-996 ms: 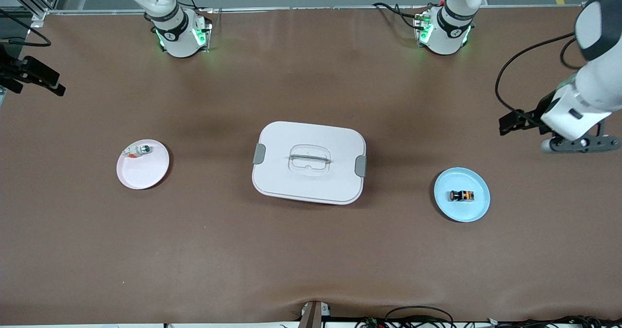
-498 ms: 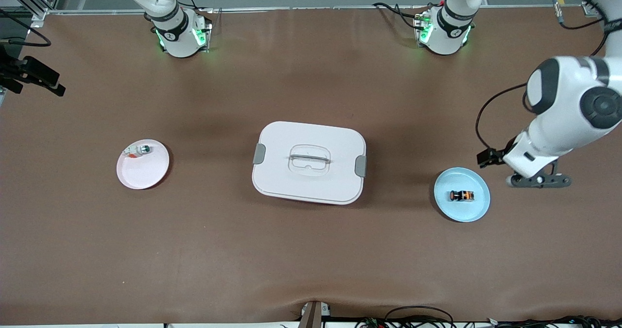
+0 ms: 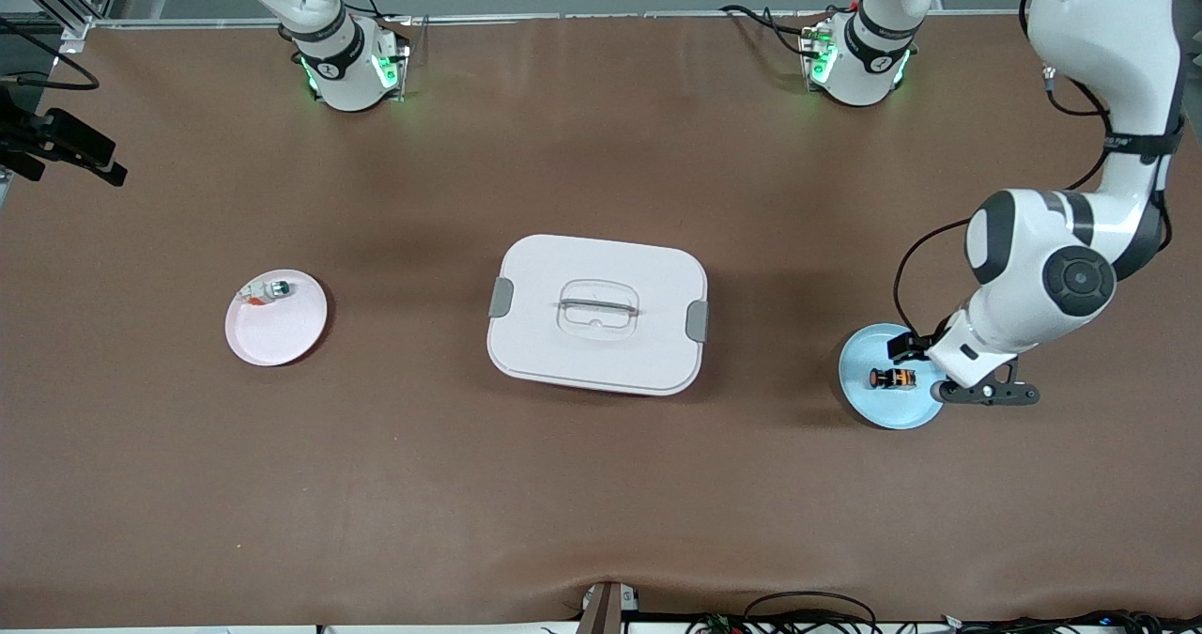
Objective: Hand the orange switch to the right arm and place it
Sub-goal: 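Reach the left gripper to the orange switch and grasp it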
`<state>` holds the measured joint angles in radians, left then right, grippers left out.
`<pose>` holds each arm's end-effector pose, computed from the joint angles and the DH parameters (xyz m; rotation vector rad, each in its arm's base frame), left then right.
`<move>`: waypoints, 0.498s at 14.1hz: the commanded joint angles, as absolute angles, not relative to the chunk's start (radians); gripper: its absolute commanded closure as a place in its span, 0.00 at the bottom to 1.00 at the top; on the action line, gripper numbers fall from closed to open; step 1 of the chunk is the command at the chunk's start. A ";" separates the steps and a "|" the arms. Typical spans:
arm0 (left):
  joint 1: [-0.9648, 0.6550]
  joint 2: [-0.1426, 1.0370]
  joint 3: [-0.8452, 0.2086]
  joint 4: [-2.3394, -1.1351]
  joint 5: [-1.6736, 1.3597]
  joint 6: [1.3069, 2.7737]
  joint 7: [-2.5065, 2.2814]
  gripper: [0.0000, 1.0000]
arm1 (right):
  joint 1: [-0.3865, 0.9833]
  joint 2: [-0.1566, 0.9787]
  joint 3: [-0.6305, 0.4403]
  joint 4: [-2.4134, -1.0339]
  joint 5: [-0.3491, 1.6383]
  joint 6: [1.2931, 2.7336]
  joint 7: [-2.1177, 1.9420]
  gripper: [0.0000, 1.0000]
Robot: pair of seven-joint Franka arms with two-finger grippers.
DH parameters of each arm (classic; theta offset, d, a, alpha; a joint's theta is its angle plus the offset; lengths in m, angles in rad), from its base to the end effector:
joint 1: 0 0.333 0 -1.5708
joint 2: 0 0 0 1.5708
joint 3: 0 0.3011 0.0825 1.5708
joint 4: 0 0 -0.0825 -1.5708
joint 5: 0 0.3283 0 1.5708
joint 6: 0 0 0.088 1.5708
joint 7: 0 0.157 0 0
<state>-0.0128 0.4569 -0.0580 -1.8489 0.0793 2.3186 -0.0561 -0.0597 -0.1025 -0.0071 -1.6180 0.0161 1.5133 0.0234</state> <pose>0.5948 -0.0363 0.2524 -3.1080 0.0966 -0.0250 0.4613 -0.0284 0.5843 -3.1216 0.1394 0.0029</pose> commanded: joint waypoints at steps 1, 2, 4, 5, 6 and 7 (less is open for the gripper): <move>-0.006 0.520 -0.061 -1.832 0.084 2.381 -0.041 0.00 | -0.067 -0.109 -0.003 -1.620 0.029 1.514 0.009 0.00; -0.006 0.535 -0.061 -1.833 0.086 2.396 -0.040 0.00 | -0.067 -0.109 -0.003 -1.621 0.029 1.514 0.009 0.00; -0.003 0.554 -0.061 -1.832 0.089 2.407 -0.040 0.00 | -0.067 -0.109 -0.003 -1.621 0.029 1.514 0.009 0.00; -0.003 0.567 -0.061 -1.833 0.089 2.425 -0.040 0.00 | -0.067 -0.109 -0.003 -1.621 0.029 1.514 0.009 0.00; -0.005 0.583 -0.061 -1.833 0.089 2.445 -0.040 0.00 | -0.067 -0.109 -0.003 -1.621 0.029 1.514 0.009 0.00; -0.003 0.592 -0.061 -1.833 0.089 2.456 -0.040 0.00 | -0.067 -0.109 -0.003 -1.621 0.029 1.514 0.009 0.00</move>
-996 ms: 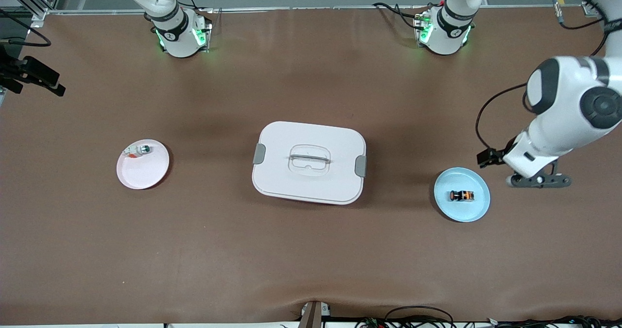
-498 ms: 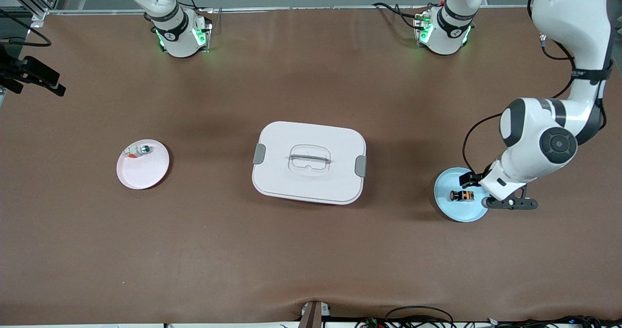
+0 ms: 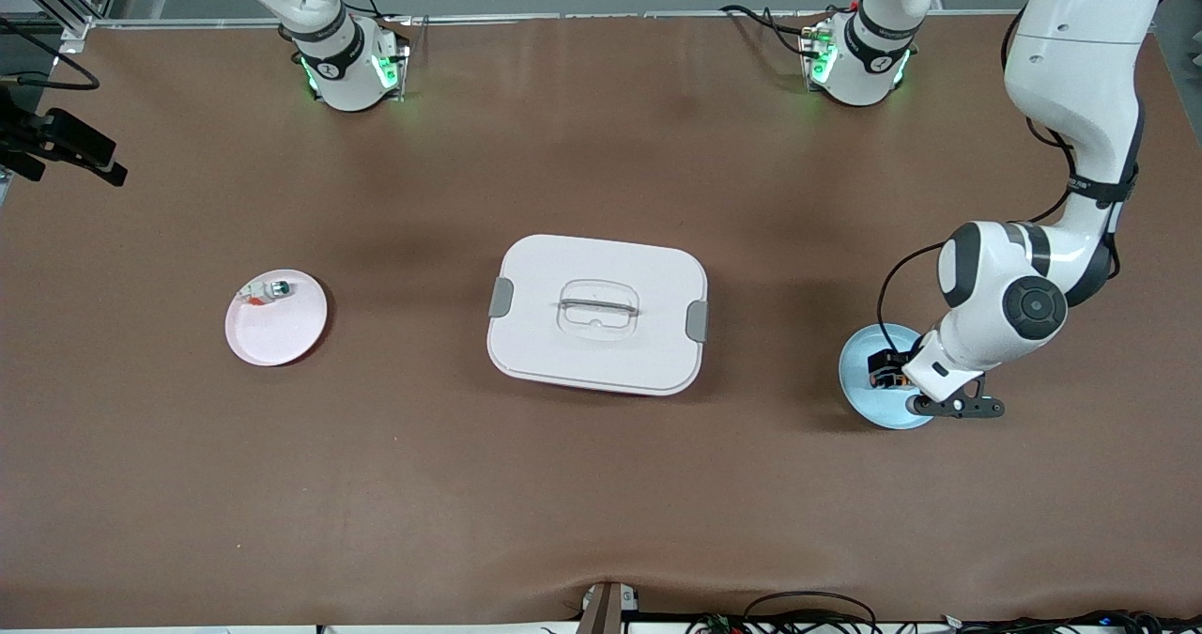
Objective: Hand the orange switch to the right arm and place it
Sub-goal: 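Reach the left gripper to the orange switch and grasp it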
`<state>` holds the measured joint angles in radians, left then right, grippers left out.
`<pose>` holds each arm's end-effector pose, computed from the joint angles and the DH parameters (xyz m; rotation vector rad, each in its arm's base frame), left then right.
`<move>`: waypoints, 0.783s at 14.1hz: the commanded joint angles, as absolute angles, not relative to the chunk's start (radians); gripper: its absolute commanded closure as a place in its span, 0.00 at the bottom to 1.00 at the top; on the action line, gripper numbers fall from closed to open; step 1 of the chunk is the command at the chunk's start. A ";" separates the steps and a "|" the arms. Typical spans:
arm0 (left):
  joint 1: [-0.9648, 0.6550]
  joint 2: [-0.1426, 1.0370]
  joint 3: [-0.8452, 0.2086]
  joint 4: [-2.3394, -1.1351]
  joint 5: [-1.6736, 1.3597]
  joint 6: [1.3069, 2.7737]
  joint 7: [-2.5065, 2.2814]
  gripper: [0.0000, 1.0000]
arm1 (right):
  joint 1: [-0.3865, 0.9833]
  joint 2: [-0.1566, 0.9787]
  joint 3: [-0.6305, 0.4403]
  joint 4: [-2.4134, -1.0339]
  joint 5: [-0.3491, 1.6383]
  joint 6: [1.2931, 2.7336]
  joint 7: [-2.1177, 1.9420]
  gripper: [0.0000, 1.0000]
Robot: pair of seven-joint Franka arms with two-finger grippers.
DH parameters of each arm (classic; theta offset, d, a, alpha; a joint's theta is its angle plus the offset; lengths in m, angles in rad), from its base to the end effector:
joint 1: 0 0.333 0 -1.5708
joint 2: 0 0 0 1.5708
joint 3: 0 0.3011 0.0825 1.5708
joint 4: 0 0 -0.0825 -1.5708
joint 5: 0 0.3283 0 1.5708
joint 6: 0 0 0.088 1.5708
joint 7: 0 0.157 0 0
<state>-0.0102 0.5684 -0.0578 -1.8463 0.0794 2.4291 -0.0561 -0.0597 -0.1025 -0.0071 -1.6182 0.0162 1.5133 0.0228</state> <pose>0.6007 -0.0368 0.1966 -3.1197 0.0972 -0.0270 0.4613 -0.0284 0.5842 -3.1216 0.1385 0.0032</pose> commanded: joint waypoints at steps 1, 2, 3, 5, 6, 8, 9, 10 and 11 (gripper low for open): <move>-0.003 0.598 -0.061 -1.832 0.089 2.465 -0.040 0.00 | -0.067 -0.109 -0.003 -1.621 0.029 1.513 0.009 0.00; -0.003 0.606 -0.061 -1.830 0.090 2.477 -0.040 0.00 | -0.067 -0.109 -0.003 -1.621 0.029 1.513 0.009 0.00; 0.000 0.617 -0.061 -1.830 0.091 2.493 -0.040 0.00 | -0.067 -0.109 -0.003 -1.621 0.029 1.511 0.009 0.00; 0.002 0.637 -0.061 -1.830 0.091 2.519 -0.040 0.00 | -0.067 -0.109 -0.003 -1.621 0.029 1.511 0.009 0.00; 0.002 0.641 -0.061 -1.830 0.091 2.525 -0.040 0.00 | -0.067 -0.109 -0.003 -1.621 0.029 1.511 0.009 0.00; 0.003 0.647 -0.061 -1.832 0.091 2.525 -0.040 0.10 | -0.067 -0.109 -0.003 -1.621 0.029 1.509 0.009 0.00; 0.003 0.647 -0.061 -1.833 0.091 2.523 -0.040 0.16 | -0.067 -0.109 -0.003 -1.621 0.029 1.509 0.009 0.00; 0.003 0.647 -0.061 -1.835 0.091 2.523 -0.040 0.24 | -0.067 -0.109 -0.003 -1.621 0.029 1.509 0.009 0.00; 0.002 0.644 -0.061 -1.836 0.091 2.522 -0.040 0.41 | -0.067 -0.109 -0.003 -1.621 0.029 1.509 0.009 0.00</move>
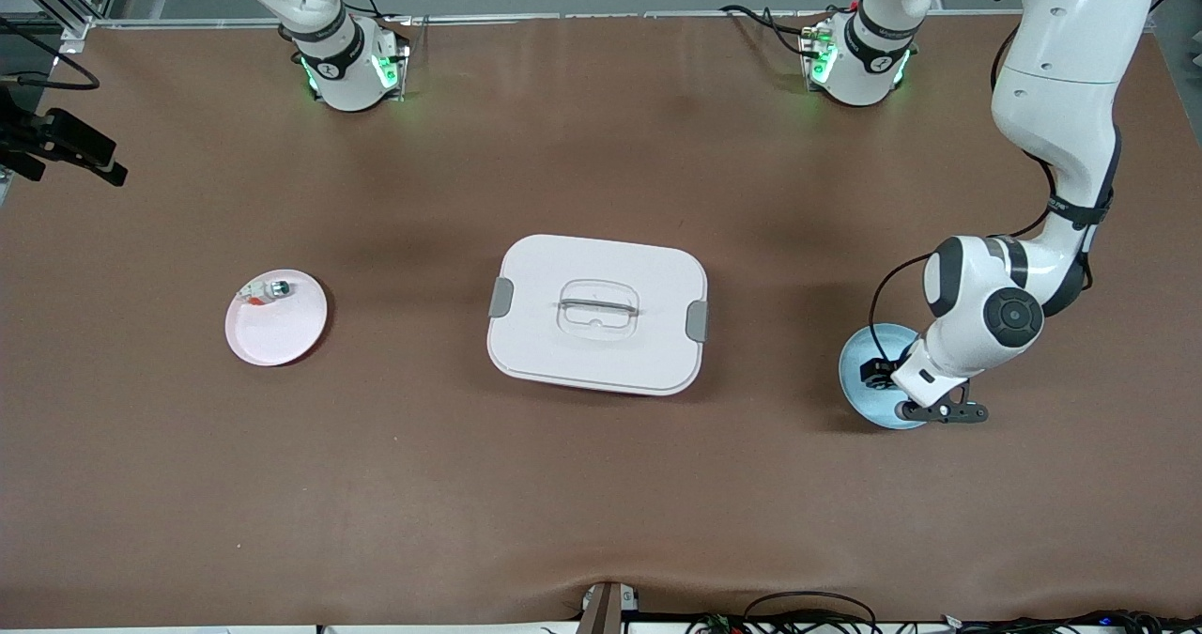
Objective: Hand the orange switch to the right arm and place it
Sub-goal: 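Reach the left gripper to the orange switch and grasp it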
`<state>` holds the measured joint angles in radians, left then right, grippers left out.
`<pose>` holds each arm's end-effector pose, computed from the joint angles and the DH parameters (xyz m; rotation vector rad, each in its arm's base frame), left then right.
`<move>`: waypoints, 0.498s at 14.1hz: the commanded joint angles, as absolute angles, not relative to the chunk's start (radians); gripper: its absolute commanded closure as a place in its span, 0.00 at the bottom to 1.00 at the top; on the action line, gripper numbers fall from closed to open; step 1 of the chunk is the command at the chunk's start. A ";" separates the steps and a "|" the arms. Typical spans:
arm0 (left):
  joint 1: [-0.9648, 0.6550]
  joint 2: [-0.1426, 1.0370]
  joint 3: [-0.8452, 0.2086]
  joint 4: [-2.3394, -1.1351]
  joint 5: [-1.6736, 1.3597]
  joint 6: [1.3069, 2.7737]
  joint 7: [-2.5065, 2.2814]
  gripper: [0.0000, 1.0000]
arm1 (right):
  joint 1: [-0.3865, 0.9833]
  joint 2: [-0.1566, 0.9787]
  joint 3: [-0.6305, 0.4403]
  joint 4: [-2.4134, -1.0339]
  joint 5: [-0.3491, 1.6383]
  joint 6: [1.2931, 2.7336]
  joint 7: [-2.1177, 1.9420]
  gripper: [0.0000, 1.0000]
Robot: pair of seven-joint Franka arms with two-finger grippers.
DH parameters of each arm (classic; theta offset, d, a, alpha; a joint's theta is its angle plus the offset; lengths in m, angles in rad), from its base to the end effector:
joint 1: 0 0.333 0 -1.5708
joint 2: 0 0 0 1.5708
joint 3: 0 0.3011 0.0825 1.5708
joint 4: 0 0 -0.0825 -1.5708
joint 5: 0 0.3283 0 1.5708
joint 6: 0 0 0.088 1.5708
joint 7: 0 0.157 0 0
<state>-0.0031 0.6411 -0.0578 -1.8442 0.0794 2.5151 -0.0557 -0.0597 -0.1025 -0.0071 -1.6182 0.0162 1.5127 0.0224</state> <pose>0.6038 -0.0342 0.1615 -3.1286 0.0889 -0.0506 0.4612 -0.0284 0.5842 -3.1216 0.1378 0.0041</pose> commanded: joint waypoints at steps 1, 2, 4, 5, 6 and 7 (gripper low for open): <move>0.000 0.635 -0.061 -1.838 0.089 2.513 -0.038 0.59 | -0.067 -0.109 -0.003 -1.621 0.029 1.509 0.009 0.00; 0.002 0.624 -0.061 -1.839 0.090 2.507 -0.040 0.73 | -0.067 -0.109 -0.003 -1.621 0.029 1.508 0.011 0.00; -0.003 0.588 -0.063 -1.835 0.090 2.452 -0.048 0.98 | -0.067 -0.109 -0.003 -1.621 0.029 1.506 0.011 0.00; -0.005 0.563 -0.063 -1.832 0.091 2.418 -0.051 1.00 | -0.067 -0.109 -0.003 -1.620 0.029 1.508 0.011 0.00; -0.006 0.536 -0.064 -1.830 0.091 2.384 -0.052 1.00 | -0.069 -0.107 -0.005 -1.620 0.029 1.514 0.011 0.00; -0.008 0.508 -0.064 -1.825 0.084 2.349 -0.051 1.00 | -0.072 -0.104 -0.003 -1.620 0.032 1.516 0.011 0.00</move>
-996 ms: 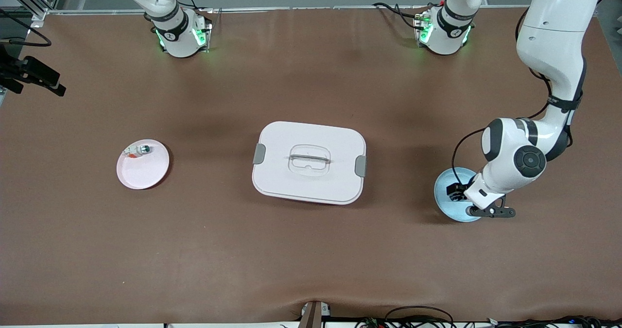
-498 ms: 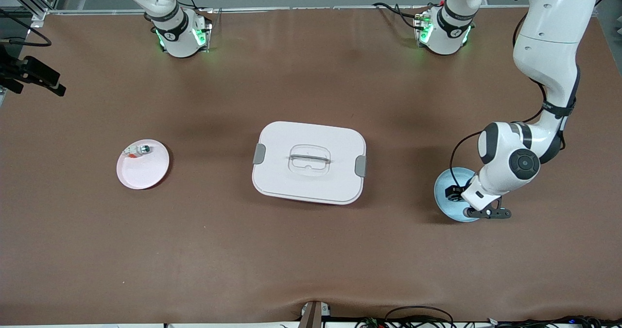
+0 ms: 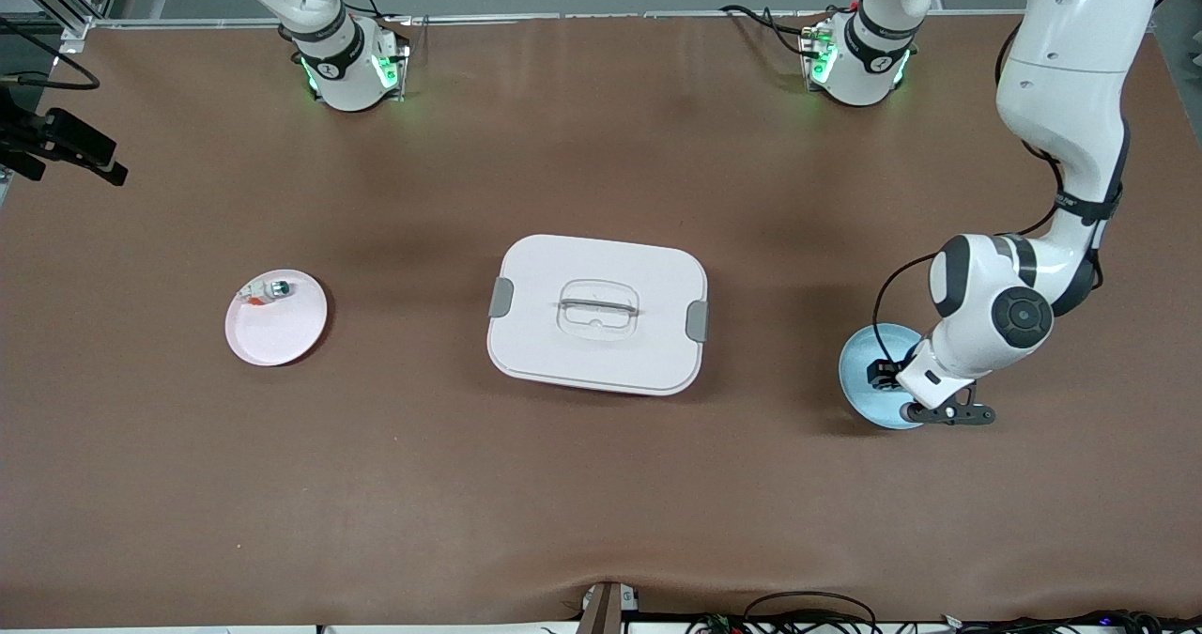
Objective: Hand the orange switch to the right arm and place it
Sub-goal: 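Reach the left gripper to the orange switch and grasp it, then carry the orange switch over the white box with the left gripper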
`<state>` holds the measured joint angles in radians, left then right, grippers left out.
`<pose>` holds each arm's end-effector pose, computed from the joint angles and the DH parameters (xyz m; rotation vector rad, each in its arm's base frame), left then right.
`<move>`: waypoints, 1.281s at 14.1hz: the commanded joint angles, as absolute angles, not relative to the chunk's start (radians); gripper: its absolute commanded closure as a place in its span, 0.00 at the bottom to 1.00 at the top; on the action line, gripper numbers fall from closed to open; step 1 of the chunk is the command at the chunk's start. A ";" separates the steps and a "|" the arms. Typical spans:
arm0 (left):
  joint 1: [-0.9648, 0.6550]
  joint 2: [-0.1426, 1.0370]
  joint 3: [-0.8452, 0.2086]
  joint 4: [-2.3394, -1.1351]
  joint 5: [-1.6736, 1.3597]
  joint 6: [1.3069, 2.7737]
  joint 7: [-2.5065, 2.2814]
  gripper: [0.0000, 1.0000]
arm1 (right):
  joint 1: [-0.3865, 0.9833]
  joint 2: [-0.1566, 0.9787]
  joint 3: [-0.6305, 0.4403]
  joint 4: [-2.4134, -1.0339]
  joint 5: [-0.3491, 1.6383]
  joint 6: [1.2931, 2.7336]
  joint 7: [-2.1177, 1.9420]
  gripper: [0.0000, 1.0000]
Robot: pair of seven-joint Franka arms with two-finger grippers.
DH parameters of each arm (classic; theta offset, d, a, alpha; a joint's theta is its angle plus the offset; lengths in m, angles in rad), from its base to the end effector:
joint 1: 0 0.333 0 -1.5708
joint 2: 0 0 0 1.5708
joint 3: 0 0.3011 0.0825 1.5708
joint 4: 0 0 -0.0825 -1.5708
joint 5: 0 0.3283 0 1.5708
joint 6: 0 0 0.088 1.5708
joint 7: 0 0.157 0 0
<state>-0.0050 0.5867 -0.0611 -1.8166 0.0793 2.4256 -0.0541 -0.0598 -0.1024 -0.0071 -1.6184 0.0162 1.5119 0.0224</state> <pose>0.6080 -0.0357 0.1964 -3.1223 0.0947 -0.0393 0.4611 -0.0284 0.5840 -3.1215 0.1380 0.0058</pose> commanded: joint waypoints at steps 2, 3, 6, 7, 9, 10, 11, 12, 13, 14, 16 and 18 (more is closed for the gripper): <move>-0.003 0.453 -0.092 -1.821 0.080 2.283 -0.055 1.00 | -0.077 -0.103 -0.005 -1.621 0.038 1.520 0.011 0.00; -0.003 0.425 -0.103 -1.809 0.078 2.246 -0.061 1.00 | -0.078 -0.100 -0.005 -1.620 0.038 1.525 0.009 0.00; -0.005 0.382 -0.153 -1.734 0.025 2.097 -0.130 1.00 | -0.071 -0.098 -0.003 -1.618 0.038 1.542 0.011 0.00; -0.006 0.379 -0.167 -1.698 0.006 2.050 -0.155 1.00 | -0.069 -0.098 -0.003 -1.618 0.037 1.536 0.011 0.00; -0.008 0.379 -0.210 -1.634 -0.005 1.970 -0.234 1.00 | -0.066 -0.098 -0.002 -1.611 0.031 1.532 0.015 0.00; -0.008 0.379 -0.237 -1.608 -0.005 1.938 -0.289 1.00 | -0.072 -0.097 -0.002 -1.611 0.031 1.532 0.017 0.00; -0.008 0.379 -0.268 -1.589 -0.006 1.918 -0.354 1.00 | -0.077 -0.095 -0.002 -1.609 0.034 1.532 0.014 0.00; -0.006 0.379 -0.297 -1.576 -0.021 1.905 -0.418 1.00 | -0.077 -0.095 -0.003 -1.609 0.035 1.531 0.012 0.00; -0.009 0.379 -0.326 -1.557 -0.046 1.899 -0.480 1.00 | -0.074 -0.095 -0.003 -1.609 0.035 1.532 0.009 0.00; -0.012 0.379 -0.354 -1.545 -0.069 1.899 -0.548 1.00 | -0.075 -0.095 -0.003 -1.608 0.037 1.531 0.008 0.00; -0.020 0.385 -0.417 -1.514 -0.092 1.899 -0.708 1.00 | -0.071 -0.095 -0.003 -1.606 0.037 1.529 0.008 0.00; -0.040 0.408 -0.474 -1.482 -0.106 1.899 -0.889 1.00 | -0.064 -0.095 -0.002 -1.615 0.038 1.526 0.011 0.00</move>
